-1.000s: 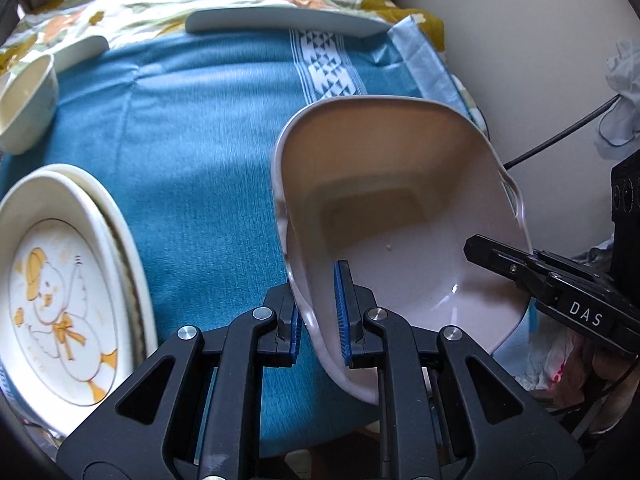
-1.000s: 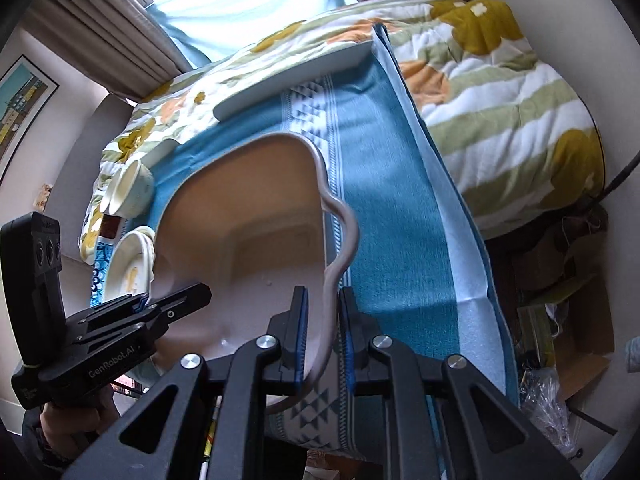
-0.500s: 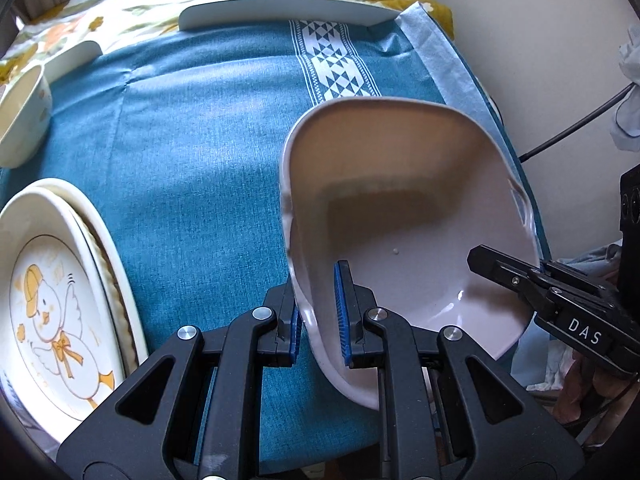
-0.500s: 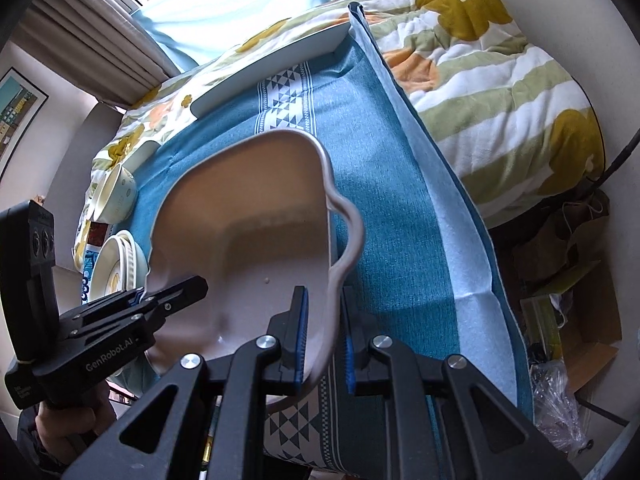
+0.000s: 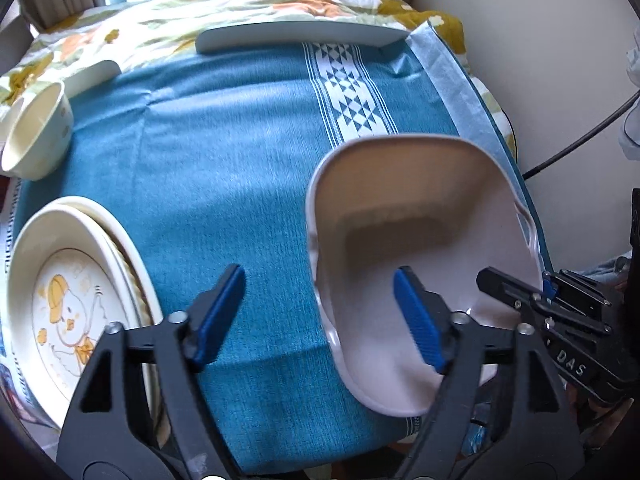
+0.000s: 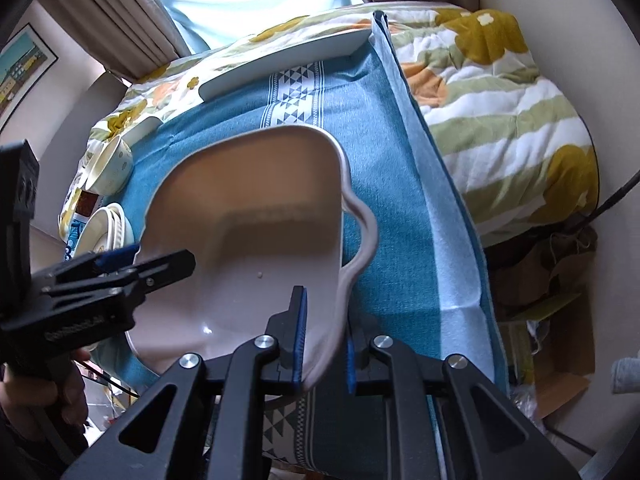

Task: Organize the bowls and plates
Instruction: 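Move the left tool to the rim of the cream bowl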

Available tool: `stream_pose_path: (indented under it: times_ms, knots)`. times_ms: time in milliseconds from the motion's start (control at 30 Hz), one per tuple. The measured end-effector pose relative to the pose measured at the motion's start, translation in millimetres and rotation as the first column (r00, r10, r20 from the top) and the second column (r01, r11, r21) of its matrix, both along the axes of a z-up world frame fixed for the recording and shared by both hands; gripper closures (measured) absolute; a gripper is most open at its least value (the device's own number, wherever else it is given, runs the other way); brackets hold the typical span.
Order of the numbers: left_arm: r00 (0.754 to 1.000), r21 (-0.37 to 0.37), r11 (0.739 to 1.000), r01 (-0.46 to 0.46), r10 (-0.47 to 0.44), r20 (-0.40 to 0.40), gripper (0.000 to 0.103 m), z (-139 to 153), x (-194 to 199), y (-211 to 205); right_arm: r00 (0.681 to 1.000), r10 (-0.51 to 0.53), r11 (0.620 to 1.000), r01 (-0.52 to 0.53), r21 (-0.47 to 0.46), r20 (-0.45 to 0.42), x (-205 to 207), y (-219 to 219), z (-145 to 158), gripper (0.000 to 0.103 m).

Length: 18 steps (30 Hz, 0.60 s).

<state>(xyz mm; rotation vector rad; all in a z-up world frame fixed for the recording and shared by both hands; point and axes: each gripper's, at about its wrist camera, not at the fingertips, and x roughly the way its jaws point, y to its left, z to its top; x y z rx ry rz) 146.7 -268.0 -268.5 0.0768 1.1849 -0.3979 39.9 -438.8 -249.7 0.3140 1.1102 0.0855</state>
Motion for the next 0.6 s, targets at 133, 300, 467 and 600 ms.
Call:
stream_pose_path:
  times_ms: [133, 300, 467, 600]
  knots:
    - [1.000, 0.009, 1.000, -0.021, 0.021, 0.012, 0.025, 11.1, -0.6, 4.1, 1.000, -0.003, 1.000, 0.003, 0.004, 0.021, -3.4, -4.8, 4.9, 0.004]
    - [0.995, -0.003, 0.998, -0.056, 0.056, 0.083, 0.025, 47.3, -10.4, 23.7, 0.997, 0.044, 0.999, -0.044, 0.000, 0.070, -15.8, -1.0, 26.1, 0.003]
    - [0.980, 0.003, 0.993, -0.118, 0.116, 0.163, 0.024, 99.8, -25.5, 59.8, 0.958, 0.149, 0.989, -0.139, -0.058, 0.243, -25.5, 24.3, 85.1, 0.001]
    - [0.952, -0.032, 0.982, -0.188, 0.190, 0.242, 0.008, 140.8, -29.4, 98.3, 0.883, 0.259, 0.966, -0.235, -0.109, 0.391, -19.6, 61.2, 135.6, 0.001]
